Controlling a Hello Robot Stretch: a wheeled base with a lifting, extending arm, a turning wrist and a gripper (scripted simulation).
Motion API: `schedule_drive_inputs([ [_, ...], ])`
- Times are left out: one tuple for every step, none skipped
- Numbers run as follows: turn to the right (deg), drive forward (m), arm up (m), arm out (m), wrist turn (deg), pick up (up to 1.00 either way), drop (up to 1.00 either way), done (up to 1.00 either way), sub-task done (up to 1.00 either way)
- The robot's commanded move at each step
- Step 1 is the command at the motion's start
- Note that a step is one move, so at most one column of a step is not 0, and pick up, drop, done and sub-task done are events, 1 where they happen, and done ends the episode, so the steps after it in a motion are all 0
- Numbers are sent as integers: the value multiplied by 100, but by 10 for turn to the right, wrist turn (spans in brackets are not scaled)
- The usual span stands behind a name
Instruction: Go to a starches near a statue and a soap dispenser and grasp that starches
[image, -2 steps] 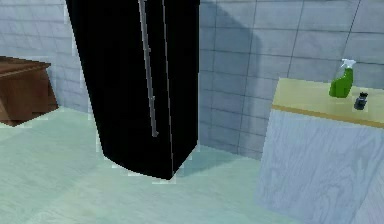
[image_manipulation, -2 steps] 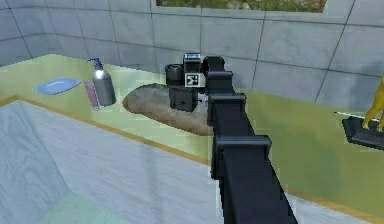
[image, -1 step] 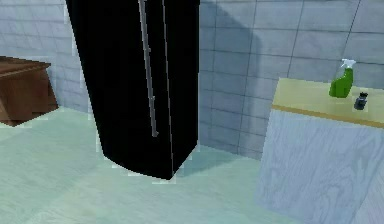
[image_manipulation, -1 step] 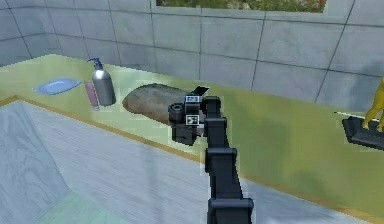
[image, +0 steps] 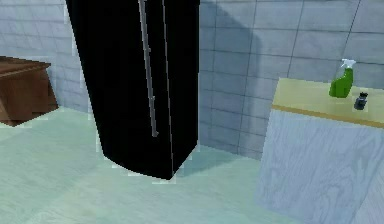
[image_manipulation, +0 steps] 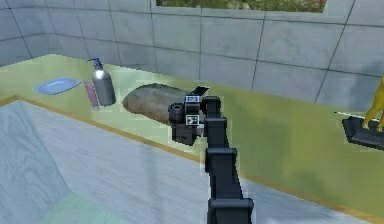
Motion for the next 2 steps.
schedule_drive_inputs([
  [0,0,10,0,0,0,0,0,0],
  [0,0,0,0,0,0,0,100,0],
])
